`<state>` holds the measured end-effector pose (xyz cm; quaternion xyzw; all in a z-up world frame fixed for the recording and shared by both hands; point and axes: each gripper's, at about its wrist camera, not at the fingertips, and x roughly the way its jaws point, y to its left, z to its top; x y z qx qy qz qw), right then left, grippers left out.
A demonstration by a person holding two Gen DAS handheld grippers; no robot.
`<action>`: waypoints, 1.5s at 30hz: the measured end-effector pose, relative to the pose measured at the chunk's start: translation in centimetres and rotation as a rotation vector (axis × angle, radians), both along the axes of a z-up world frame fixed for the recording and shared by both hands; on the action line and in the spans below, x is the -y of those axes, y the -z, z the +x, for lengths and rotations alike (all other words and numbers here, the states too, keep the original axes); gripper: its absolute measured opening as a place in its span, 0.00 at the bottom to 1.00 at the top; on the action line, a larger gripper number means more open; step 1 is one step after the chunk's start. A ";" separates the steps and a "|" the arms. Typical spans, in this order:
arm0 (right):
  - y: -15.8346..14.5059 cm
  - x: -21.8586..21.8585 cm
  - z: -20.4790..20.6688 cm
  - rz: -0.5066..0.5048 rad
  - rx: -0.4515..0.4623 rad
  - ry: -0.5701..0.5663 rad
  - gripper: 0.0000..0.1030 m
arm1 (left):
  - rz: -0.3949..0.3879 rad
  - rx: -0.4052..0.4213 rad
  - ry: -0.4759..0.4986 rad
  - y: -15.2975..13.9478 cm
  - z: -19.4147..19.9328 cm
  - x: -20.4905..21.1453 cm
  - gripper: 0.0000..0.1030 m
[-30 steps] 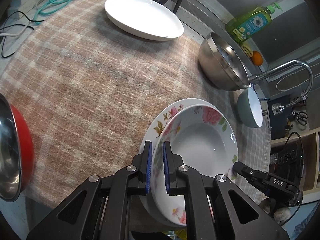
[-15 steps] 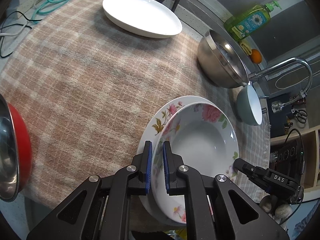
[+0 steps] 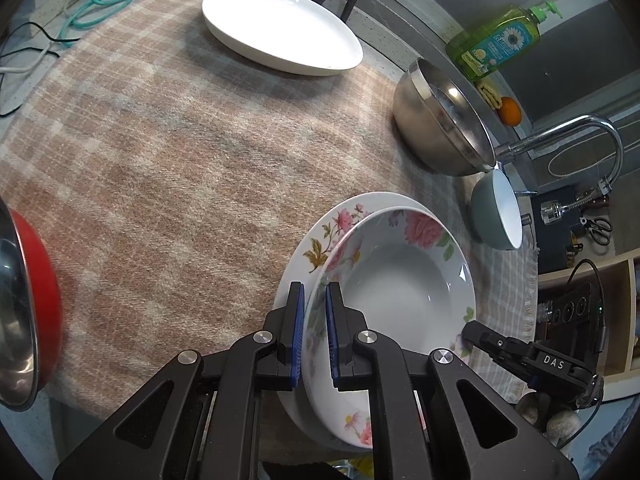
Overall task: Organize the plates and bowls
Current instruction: 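Settle the held flowered plate flat into the other flowered plate, then open the left gripper and release the flowered plate on the stack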
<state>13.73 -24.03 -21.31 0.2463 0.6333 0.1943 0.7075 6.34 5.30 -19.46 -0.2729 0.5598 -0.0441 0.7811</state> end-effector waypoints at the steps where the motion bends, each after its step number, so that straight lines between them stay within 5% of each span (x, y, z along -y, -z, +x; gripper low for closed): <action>1: 0.0 -0.1 0.0 -0.005 0.001 -0.002 0.08 | -0.001 0.000 0.001 0.0 0.0 0.0 0.08; 27: -4.1 -0.7 -0.5 -0.053 0.117 0.008 0.20 | 0.001 0.061 -0.001 -3.0 -0.6 -2.4 0.10; 45: -8.3 -8.9 0.6 -0.080 0.236 -0.112 0.28 | -0.010 0.115 0.008 -6.2 0.7 -6.8 0.10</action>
